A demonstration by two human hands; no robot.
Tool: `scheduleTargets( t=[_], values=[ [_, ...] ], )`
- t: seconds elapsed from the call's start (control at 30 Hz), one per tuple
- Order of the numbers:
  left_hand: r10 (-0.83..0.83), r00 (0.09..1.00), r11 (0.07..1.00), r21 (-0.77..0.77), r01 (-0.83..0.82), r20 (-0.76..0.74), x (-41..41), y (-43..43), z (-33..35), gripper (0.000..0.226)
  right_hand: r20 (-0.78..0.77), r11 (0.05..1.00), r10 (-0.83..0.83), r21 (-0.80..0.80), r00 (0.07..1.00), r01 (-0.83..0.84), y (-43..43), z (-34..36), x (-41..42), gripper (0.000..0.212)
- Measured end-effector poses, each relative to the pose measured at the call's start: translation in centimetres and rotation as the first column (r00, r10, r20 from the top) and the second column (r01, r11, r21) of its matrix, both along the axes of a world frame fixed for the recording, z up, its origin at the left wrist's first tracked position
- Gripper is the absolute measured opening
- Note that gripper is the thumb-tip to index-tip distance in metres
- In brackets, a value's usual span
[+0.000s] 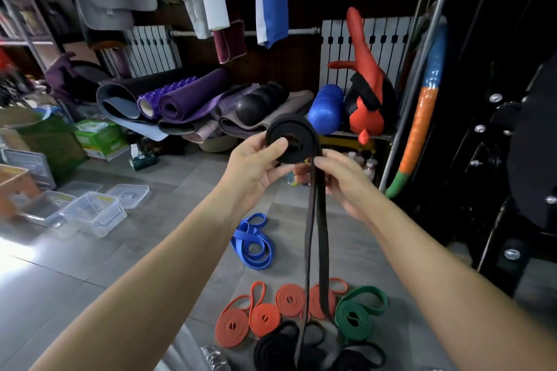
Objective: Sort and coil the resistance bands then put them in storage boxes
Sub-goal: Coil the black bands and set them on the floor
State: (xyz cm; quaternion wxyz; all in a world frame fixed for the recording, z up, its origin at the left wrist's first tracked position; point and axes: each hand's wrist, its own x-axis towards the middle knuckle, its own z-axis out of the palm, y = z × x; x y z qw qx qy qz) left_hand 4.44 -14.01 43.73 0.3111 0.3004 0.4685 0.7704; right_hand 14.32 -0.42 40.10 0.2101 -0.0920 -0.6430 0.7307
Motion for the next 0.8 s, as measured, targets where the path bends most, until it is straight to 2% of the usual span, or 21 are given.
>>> scheduleTargets(
  t=[0.1, 0.2, 0.3, 0.4, 0.43, 0.5, 0.57, 0.6, 0.7, 0.8],
  values=[
    [-0.019, 1.000, 0.999, -0.045, 0.018, -0.012, 0.3, -0.2, -0.8, 0.025, -0.057, 0.992, -0.086, 0.083, 0.995, 0.090, -0.2, 0.7, 0.4, 0.012],
    [-0.014, 1.000, 0.998, -0.064, 0.016, 0.027, 0.6, -0.4, -1.7, 0.025, -0.097, 0.989, -0.103, 0.092, 0.990, 0.112, 0.0, 0.5, 1.1, 0.018],
    [-0.027, 0.992, 0.998, -0.054, 0.034, 0.123, 1.6, -0.5, -3.0, 0.026, -0.074, 0.990, -0.088, 0.099, 0.993, 0.095, -0.2, -0.3, 1.7, 0.022],
    [-0.041, 0.988, 0.992, -0.112, 0.058, 0.147, 2.4, -0.7, -4.4, 0.023, -0.027, 0.971, -0.117, 0.208, 0.993, 0.120, -0.3, -1.2, 2.3, 0.025],
    [-0.044, 0.994, 0.986, -0.159, 0.059, 0.099, 2.5, -0.9, -4.5, 0.023, -0.001, 0.954, -0.125, 0.274, 0.992, 0.120, -0.2, -1.4, 2.6, 0.025],
    [-0.027, 0.992, 0.965, -0.261, -0.008, -0.127, 2.3, -1.2, -4.3, 0.025, 0.057, 0.909, -0.142, 0.403, 0.988, 0.108, 0.1, -1.7, 3.1, 0.026],
    [-0.027, 0.926, 0.939, -0.326, -0.106, -0.378, 1.8, -1.5, -3.5, 0.028, 0.109, 0.875, -0.147, 0.478, 0.983, 0.078, 0.3, -1.8, 3.6, 0.025],
    [-0.058, 0.891, 0.923, -0.364, -0.124, -0.450, 1.6, -1.6, -3.0, 0.027, 0.124, 0.869, -0.139, 0.492, 0.982, 0.061, 0.3, -1.9, 3.8, 0.024],
    [-0.154, 0.865, 0.875, -0.473, -0.105, -0.477, 1.1, -1.9, -2.3, 0.019, 0.146, 0.871, -0.109, 0.491, 0.983, 0.023, 0.1, -1.8, 4.0, 0.028],
    [-0.169, 0.872, 0.871, -0.483, -0.086, -0.460, 0.9, -2.0, -2.2, 0.019, 0.159, 0.869, -0.109, 0.494, 0.981, 0.017, 0.0, -1.9, 4.1, 0.029]
  ],
)
